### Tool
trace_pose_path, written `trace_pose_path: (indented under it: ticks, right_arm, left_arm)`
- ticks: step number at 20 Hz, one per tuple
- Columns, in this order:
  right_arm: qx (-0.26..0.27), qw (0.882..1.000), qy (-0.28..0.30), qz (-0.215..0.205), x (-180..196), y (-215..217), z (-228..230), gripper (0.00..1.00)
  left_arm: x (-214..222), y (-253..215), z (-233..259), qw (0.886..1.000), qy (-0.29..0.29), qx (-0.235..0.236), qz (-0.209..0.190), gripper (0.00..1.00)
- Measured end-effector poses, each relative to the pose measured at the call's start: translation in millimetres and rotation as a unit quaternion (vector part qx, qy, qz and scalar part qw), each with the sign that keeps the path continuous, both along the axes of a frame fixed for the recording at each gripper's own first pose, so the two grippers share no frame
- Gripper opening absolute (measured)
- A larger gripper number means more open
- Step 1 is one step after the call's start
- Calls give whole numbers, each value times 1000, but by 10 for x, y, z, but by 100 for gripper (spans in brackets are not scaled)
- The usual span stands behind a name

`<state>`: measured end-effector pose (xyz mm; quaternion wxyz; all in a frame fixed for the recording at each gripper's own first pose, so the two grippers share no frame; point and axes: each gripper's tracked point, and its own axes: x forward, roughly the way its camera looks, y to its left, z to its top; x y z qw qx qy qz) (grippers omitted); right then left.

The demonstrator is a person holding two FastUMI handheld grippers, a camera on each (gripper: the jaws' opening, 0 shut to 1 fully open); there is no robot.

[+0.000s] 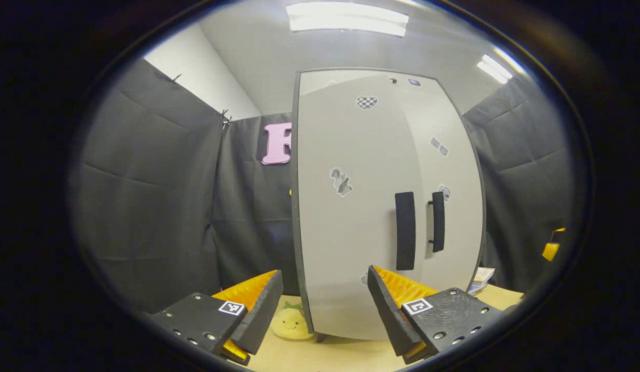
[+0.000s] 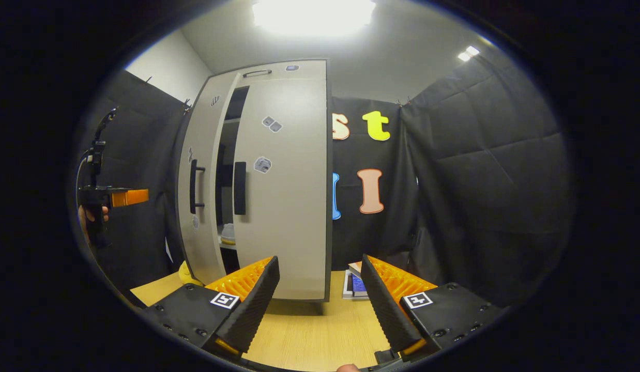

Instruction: Grab one shoe with the right hand and put it into the shoe cabinet, grab the other shoe with the left hand and put it into the shoe cabinet; then close the right door with the right hand and the left door with the left hand.

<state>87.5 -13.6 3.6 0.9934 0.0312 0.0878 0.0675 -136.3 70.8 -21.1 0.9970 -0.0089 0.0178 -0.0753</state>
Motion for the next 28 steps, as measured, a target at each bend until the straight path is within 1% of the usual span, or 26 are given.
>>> trace_pose_path:
  ticks: [3,4,5,6,8,9,10,12,13,14,15,16,23,28]
  right_arm:
    - [6,1000,-5,4,-109,44,71,97]
    - [5,1000,-7,6,-143,52,98,97]
    - [3,1000,-9,7,-176,59,115,97]
    - [1,1000,-12,7,-212,63,147,99]
    - [-1,1000,-17,7,-277,75,189,99]
    - [-2,1000,-19,7,-308,79,207,97]
    - [-3,1000,-22,6,-337,81,220,99]
    - [-7,1000,-25,5,-397,80,244,99]
    - [-8,1000,-26,5,-423,75,243,99]
    - [-9,1000,-26,4,-436,72,234,99]
    - [-9,1000,-26,4,-457,68,222,99]
    - [-9,1000,-26,4,-481,66,215,99]
    - [1,1000,-27,-5,-490,11,196,99]
    - [3,999,-37,-8,-468,-9,242,99]
  left_arm:
    - [-272,112,79,1000,-7,10,2,100]
    - [-386,158,102,1000,-9,13,3,94]
    - [-466,188,110,1000,-9,14,3,100]
    - [-550,215,105,1000,-9,13,4,100]
    - [-701,261,57,1000,-4,10,3,100]
    - [-769,278,15,1000,-1,11,4,100]
    - [-838,309,-29,1000,2,12,5,100]
    - [-958,369,-115,1000,8,18,10,100]
    - [-1013,399,-151,1000,11,18,12,88]
    - [-1074,423,-186,1000,14,17,14,100]
    - [-1115,451,-225,1000,18,17,16,100]
    - [-1156,491,-251,999,19,19,20,94]
    - [-1391,681,-232,998,6,34,45,94]
    - [-1451,710,-218,998,6,35,47,94]
